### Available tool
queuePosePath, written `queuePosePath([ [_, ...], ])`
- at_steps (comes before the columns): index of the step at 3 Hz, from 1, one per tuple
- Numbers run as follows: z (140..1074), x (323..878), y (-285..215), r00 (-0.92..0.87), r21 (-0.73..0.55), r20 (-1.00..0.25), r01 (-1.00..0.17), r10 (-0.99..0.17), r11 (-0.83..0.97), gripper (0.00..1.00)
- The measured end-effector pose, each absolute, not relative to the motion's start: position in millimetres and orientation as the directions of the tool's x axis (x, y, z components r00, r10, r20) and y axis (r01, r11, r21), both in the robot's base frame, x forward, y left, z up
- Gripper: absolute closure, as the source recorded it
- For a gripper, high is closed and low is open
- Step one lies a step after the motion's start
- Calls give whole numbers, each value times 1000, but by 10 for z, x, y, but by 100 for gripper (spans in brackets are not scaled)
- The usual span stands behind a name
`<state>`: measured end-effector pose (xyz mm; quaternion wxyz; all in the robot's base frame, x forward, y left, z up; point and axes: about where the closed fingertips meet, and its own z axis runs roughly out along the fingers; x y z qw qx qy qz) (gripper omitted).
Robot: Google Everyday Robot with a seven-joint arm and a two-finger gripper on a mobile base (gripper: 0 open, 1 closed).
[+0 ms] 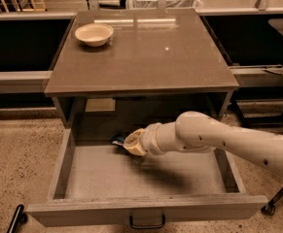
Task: Pick rxbar blueberry from top drawer and place on counter
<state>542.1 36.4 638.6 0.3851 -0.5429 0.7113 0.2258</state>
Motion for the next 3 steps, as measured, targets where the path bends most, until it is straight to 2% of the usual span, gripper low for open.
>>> queuePosePath([
  [2, 6909, 5425, 233, 1, -164, -832, -956, -555, 243, 100],
  [3, 7425, 5516, 54, 105, -264, -826, -940, -553, 217, 100],
])
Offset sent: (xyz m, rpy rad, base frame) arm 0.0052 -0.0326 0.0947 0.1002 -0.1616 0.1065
